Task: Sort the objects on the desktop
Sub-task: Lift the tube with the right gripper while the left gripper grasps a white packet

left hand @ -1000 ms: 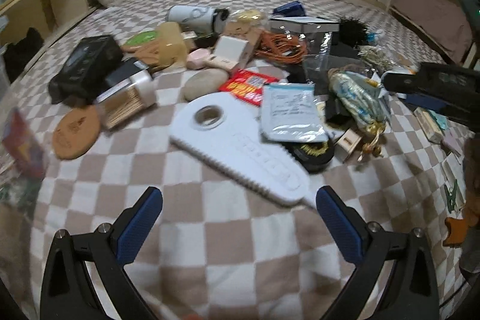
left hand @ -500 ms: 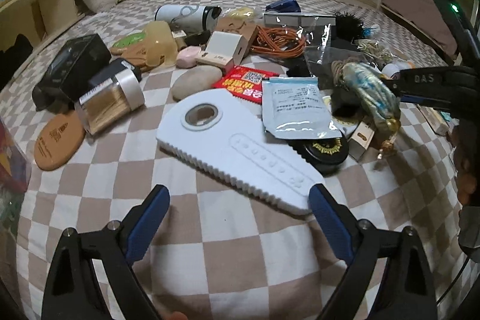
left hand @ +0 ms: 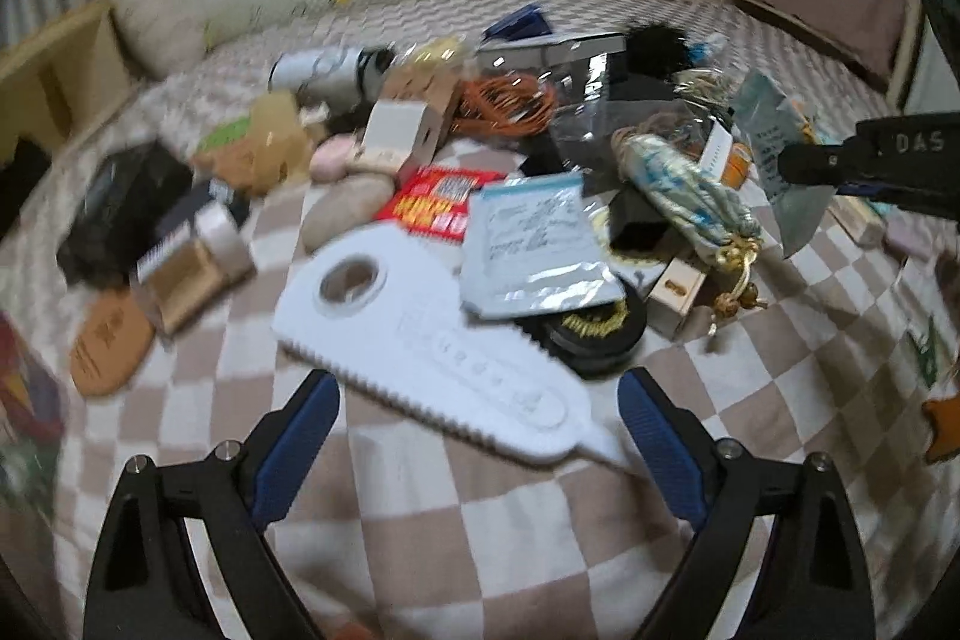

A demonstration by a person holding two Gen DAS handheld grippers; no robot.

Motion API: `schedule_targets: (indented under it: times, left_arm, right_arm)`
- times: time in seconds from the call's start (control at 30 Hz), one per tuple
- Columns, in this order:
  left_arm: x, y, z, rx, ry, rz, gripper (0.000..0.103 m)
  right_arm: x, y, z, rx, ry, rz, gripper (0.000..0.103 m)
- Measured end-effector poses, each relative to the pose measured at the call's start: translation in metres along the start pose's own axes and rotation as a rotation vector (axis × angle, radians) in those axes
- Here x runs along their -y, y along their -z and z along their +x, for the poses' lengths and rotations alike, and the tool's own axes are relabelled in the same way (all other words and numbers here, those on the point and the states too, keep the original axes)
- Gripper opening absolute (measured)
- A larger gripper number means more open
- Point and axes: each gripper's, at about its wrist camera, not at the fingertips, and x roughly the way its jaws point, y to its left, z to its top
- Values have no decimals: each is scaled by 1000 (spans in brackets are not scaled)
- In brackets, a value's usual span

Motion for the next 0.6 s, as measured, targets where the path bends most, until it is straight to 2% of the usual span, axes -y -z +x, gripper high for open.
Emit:
schedule_targets:
  times: [0.03,0.1,0.47,0.6]
  left_arm:
    - [4,-3,0,11,-1,24,87]
    - [9,-9,2,19,12,47,83]
    - [23,-40,20,-11,155,30,82]
    - [22,-45,34,-49,178,52,69]
  right_arm:
    - [1,2,-3,-1,-5,2,17]
    - [2,5,-8,-3,-17,7,17]
    - [35,23,-35,14,-56,147,16]
    - [42,25,-34,12,-54,170,17]
